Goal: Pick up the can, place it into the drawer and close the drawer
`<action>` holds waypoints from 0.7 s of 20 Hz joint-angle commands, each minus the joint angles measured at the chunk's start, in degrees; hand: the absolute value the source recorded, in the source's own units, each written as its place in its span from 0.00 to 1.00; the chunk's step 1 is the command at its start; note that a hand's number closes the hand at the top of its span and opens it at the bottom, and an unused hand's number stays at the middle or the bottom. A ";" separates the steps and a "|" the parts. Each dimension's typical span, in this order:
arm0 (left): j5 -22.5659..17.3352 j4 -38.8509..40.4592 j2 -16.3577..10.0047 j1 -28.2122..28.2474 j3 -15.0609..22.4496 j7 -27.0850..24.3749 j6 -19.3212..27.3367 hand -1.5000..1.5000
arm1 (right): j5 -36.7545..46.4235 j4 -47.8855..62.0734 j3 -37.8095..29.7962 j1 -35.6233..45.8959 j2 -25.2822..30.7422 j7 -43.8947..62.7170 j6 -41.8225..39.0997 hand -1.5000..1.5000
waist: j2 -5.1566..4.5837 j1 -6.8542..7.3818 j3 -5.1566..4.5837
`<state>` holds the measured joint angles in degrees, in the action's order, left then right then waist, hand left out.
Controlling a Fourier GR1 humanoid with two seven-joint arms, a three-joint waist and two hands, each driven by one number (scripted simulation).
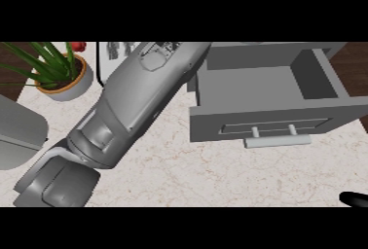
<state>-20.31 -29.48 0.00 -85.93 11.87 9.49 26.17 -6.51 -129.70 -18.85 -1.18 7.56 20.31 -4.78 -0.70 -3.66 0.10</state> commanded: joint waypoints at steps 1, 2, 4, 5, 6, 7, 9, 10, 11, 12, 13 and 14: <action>-2.31 4.81 0.00 -3.89 1.95 -0.59 0.83 1.00 | 0.45 1.91 -0.53 2.11 0.36 -0.46 0.87 0.00 | -0.25 -0.41 0.04; -3.04 5.10 0.00 -4.06 0.66 -1.54 0.49 1.00 | 0.19 1.67 -0.81 -1.30 0.54 -2.60 -1.51 0.00 | -0.18 -0.40 0.05; -2.95 6.94 0.00 -5.20 3.76 -2.64 3.39 1.00 | 1.72 2.51 2.09 1.83 -0.65 -1.52 0.19 0.00 | -0.53 -1.40 0.09; -4.03 7.40 0.00 -3.88 4.21 -3.84 5.20 1.00 | 2.34 0.46 2.82 2.91 -0.10 1.52 1.05 0.00 | -0.64 -2.07 0.07; -3.99 9.36 0.00 -5.77 2.77 -2.58 4.06 1.00 | 1.12 -0.59 2.27 2.07 -0.16 1.03 0.49 0.00 | -0.56 -1.70 0.07; -3.56 9.96 0.00 -7.07 3.92 -1.80 5.77 0.00 | 1.45 0.08 2.21 3.72 0.49 1.89 0.98 0.00 | -0.56 -1.67 0.07; -4.70 8.98 0.00 -4.55 6.11 -2.79 6.79 0.00 | 2.01 2.94 1.69 2.91 0.60 -0.19 0.23 0.00 | -0.37 -1.03 0.07; -5.67 9.12 0.00 -6.35 6.26 -2.47 8.98 0.00 | 1.82 1.57 2.95 1.75 -0.11 -2.00 -0.86 0.00 | -0.60 -2.56 0.14; -6.08 9.31 0.00 -4.71 6.07 -3.87 9.81 0.00 | 2.68 0.44 3.51 0.75 -0.78 -0.41 -0.06 0.00 | -0.47 -1.95 0.08; -5.25 10.91 0.00 -5.52 5.83 -5.25 10.28 0.00 | 0.30 0.56 1.77 2.72 1.13 1.64 -0.41 0.00 | -0.66 -2.14 0.08; -6.78 9.03 0.00 -3.55 7.77 -4.75 10.26 0.00 | -0.50 0.01 0.90 2.29 1.50 2.38 -0.47 0.00 | -0.41 -2.30 0.08; -7.17 9.52 0.00 -7.25 8.47 -1.88 12.25 0.00 | 0.67 2.34 2.04 3.94 1.67 0.40 -0.93 0.00 | -0.73 -3.16 0.16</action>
<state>-25.88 -20.46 -0.02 -91.24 18.13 6.35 35.18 -5.55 -128.58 -16.90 1.32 8.28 20.89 -5.06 -1.24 -5.84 0.20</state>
